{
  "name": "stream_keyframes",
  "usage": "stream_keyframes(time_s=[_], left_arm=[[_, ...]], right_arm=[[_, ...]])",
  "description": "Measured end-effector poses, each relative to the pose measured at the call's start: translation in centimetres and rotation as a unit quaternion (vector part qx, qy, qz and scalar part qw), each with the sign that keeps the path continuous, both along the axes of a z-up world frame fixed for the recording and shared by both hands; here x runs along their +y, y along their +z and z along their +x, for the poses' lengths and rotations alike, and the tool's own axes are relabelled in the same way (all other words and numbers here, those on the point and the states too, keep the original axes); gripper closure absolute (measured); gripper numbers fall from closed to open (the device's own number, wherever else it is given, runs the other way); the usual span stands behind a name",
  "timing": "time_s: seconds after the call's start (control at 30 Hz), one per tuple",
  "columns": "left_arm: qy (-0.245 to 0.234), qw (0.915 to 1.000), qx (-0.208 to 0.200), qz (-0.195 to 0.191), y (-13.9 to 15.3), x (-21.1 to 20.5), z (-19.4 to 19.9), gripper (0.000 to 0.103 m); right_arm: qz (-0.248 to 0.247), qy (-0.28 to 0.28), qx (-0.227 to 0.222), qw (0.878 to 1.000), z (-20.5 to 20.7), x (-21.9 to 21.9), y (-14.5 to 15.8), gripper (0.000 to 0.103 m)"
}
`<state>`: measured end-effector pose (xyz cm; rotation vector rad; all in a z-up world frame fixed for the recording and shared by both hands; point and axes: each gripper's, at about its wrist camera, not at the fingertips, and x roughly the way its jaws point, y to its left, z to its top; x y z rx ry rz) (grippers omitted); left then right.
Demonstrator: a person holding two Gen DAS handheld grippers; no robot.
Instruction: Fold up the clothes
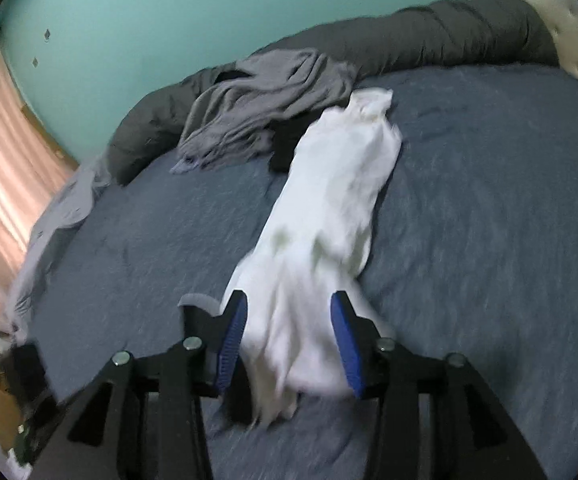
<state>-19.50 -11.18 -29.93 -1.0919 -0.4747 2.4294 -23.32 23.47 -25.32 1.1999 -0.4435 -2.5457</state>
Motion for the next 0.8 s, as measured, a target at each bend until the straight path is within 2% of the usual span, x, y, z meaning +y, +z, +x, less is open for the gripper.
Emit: stream_keyframes(time_s=[0.17, 0.27, 0.4, 0.43, 0.47, 0.5, 0.6, 0.8], left_arm=[[0.000, 1.0000, 0.001, 0.000, 0.0, 0.3, 0.0, 0.099], [-0.001, 1.0000, 0.001, -0.004, 0.0, 0.5, 0.1, 0.097], [-0.001, 1.0000, -0.001, -0.006, -0.2, 0.5, 0.0, 0.095], [-0.002, 1.0000, -0.001, -0.007, -0.3, 0.4, 0.0, 0.094], [-0.002, 1.0000, -0.002, -0.007, -0.3, 0.4, -0.1, 0.094], [-0.002, 1.0000, -0.002, -0.008, -0.3, 0.4, -0.1, 0.094], [-0.003, 0.9999, 0.001, -0.014, -0.3, 0.5, -0.2, 0.094], [0.001, 0.9999, 0.008, -0.007, 0.0, 1.1, -0.2, 0.094]], right_arm=[[-0.015, 0.015, -0.015, 1.000, 3.5, -2.9, -2.4, 0.059], [-0.018, 0.022, -0.024, 0.999, 3.8, -4.6, -3.7, 0.059], [0.006, 0.005, -0.028, 1.000, 3.0, -5.5, -5.2, 0.060], [0.006, 0.000, -0.031, 1.000, 2.8, -5.3, -5.6, 0.064], [0.008, -0.006, -0.032, 0.999, 2.7, -5.1, -5.9, 0.080], [0.014, -0.009, -0.030, 0.999, 2.7, -4.9, -6.0, 0.091], [0.030, -0.012, -0.018, 0.999, 2.9, -4.4, -5.8, 0.097], [0.027, -0.024, 0.028, 0.999, 4.7, -2.5, -4.7, 0.098]])
